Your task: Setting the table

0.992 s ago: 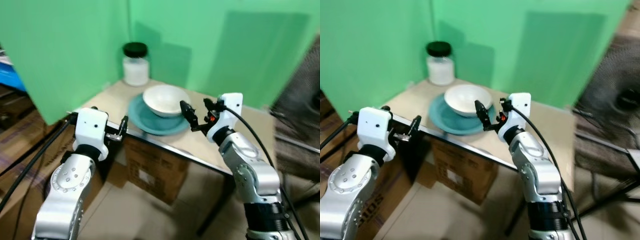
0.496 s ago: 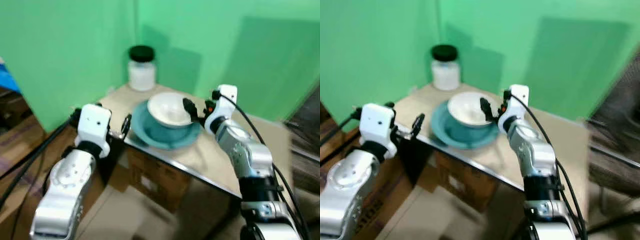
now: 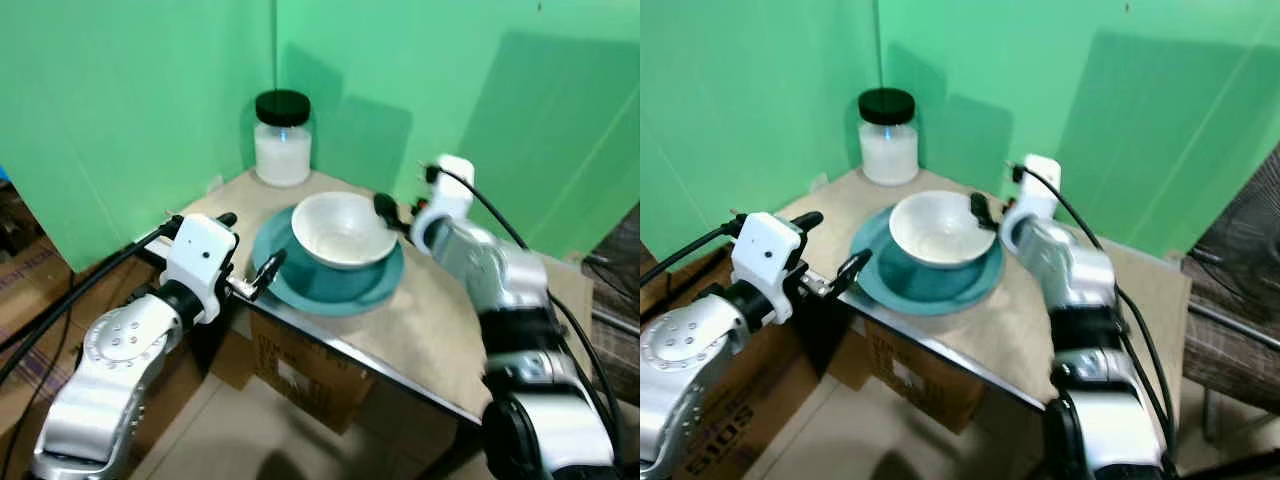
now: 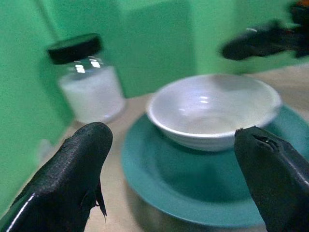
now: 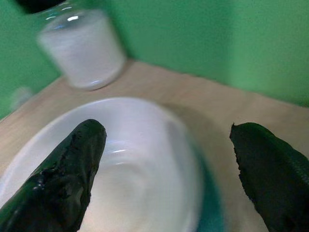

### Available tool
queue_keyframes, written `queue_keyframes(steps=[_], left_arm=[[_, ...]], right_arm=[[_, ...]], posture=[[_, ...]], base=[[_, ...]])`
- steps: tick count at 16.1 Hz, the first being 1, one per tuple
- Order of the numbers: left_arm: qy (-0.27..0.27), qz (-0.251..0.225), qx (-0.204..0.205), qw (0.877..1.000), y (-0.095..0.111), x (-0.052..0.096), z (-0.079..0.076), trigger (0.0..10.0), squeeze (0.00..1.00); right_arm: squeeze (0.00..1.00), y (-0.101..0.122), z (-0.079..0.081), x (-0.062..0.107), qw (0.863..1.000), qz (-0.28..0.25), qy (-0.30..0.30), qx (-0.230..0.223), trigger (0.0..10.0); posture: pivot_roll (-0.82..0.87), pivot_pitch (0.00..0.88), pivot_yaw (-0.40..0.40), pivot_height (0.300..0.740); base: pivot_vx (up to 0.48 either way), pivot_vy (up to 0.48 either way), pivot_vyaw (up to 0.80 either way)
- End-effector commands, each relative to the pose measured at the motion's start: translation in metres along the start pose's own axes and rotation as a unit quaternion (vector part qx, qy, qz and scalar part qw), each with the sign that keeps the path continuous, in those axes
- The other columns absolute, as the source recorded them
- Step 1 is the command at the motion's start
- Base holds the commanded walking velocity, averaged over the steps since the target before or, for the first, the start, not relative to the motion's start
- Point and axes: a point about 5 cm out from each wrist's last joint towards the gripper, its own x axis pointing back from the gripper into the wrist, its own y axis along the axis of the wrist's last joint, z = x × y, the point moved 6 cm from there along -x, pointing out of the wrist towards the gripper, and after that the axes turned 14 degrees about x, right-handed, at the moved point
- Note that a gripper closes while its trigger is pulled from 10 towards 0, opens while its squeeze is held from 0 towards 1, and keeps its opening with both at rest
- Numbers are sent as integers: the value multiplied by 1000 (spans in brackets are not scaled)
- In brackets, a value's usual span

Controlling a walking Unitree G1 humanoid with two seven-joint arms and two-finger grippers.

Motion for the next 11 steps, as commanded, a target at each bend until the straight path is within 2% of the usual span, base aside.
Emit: queue_keyframes(steps=[1,3,7,8,9,11], left_arm=[[-31,2,1,1000,-1,-1,-8,10000,0],[-82,14,6,997,-5,-4,-16,10000,0],[-157,34,3,987,-8,-6,-30,10000,0],[-170,41,-2,985,-10,-5,-32,10000,0],[-179,48,-6,983,-13,-4,-32,10000,0],[-179,53,-6,982,-16,-3,-30,10000,0]], right_arm=[[0,3,-5,0,1000,9,-4,-5,10000],[0,-2,-16,1,999,48,-8,-11,10000],[0,-18,-29,3,995,99,-14,-26,9843],[0,-23,-29,2,993,107,-12,-37,8235],[0,-27,-23,1,991,113,8,-68,4941],[0,-31,-11,0,988,117,30,-97,3569]], posture=[[52,0,-53,740],[45,0,-52,740],[24,0,-29,740],[24,0,-29,740],[15,0,-11,740],[12,0,-7,740]], base=[[0,0,0],[0,0,0],[0,0,0],[0,0,0],[0,0,0],[0,0,0]])
